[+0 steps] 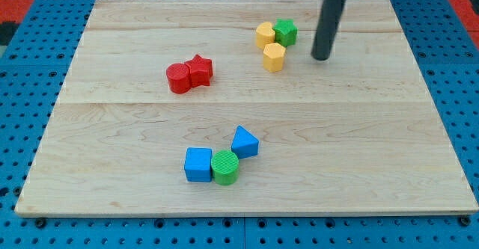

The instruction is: Place the red blocks below the green star and yellow heart

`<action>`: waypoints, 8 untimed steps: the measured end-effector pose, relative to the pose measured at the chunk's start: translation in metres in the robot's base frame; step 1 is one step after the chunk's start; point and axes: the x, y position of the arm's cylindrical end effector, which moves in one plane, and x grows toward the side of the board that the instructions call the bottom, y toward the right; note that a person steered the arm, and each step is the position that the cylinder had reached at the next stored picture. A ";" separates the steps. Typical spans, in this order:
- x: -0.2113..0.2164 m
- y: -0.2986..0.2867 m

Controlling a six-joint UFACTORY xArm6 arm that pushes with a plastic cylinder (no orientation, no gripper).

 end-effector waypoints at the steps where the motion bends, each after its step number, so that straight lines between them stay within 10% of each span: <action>1: 0.005 -0.059; 3: -0.002 -0.097; 5: -0.079 0.068; 8: -0.059 -0.103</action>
